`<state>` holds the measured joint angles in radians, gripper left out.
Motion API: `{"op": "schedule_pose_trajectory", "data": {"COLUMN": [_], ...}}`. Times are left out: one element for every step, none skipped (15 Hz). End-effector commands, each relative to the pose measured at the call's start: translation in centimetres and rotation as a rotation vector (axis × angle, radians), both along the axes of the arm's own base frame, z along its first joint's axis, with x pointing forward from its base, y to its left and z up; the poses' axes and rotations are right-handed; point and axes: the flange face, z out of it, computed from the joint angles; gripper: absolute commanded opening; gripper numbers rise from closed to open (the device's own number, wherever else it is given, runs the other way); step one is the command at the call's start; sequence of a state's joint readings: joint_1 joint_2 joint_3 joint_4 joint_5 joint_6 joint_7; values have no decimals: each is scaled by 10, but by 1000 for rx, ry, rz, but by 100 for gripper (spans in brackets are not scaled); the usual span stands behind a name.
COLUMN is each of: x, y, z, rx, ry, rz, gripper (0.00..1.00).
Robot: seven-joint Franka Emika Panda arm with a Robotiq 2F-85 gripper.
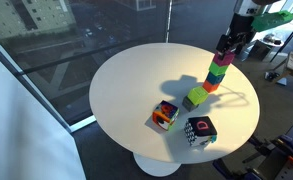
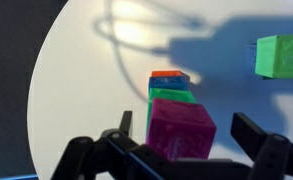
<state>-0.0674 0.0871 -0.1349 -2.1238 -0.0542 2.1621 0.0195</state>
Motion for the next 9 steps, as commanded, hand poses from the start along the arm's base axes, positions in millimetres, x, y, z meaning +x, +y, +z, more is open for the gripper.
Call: {"op": "schedule_pose_trajectory", "data": {"x": [9, 9, 10, 10, 10, 9, 7, 5, 3], "y": [-1, -1, 0, 0, 0, 1, 1, 2, 3], "z": [2, 2, 1, 0, 0, 0, 0, 2, 5], "rx": [-10, -11, -13, -14, -14, -9, -3, 1, 7], "ry": [-14, -15, -17, -19, -20, -12, -3, 1, 8], "rz": [-13, -9, -6, -5, -3, 3, 11, 19, 31], "gripper": [100, 89, 75, 66, 56, 49, 40, 34, 33]}}
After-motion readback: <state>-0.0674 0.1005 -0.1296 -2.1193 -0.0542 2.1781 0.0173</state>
